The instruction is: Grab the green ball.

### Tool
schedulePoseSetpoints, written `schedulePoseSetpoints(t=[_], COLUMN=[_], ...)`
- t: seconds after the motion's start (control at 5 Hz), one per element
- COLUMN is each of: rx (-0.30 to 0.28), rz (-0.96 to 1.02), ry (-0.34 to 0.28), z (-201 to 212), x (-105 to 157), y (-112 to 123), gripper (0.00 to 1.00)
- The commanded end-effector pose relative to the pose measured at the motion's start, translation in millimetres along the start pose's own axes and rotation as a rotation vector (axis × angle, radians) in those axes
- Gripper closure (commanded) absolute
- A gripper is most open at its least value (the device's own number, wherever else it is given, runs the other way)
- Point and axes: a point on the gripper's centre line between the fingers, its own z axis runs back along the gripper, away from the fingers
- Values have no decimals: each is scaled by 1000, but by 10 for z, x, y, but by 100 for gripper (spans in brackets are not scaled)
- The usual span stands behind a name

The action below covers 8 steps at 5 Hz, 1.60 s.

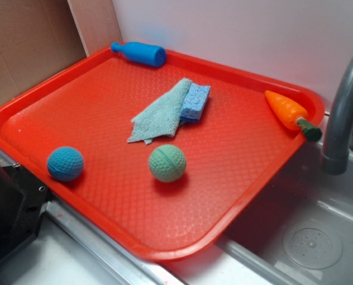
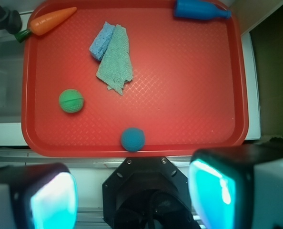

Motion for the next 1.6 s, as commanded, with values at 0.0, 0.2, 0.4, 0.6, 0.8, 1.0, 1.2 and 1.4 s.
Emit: schedulePoseSetpoints(t=[0.0, 0.2, 0.4, 0.6, 0.8, 1.0, 1.2, 1.4], rx=[0, 36, 35, 17, -18, -49, -84, -58], rz=[0, -254, -505, -754, -1002, -1216, -1246, -1312], ry=[0, 31, 1, -43, -50, 4, 4, -31], z=[0, -511, -835, -1003, -1147, -1408, -1692, -1923], x=[0, 217, 367, 311, 277, 320, 425, 550], y=[0, -491, -866, -990, -985, -831, -794, -966], gripper=[0, 0, 0, 0, 0, 0, 0, 0])
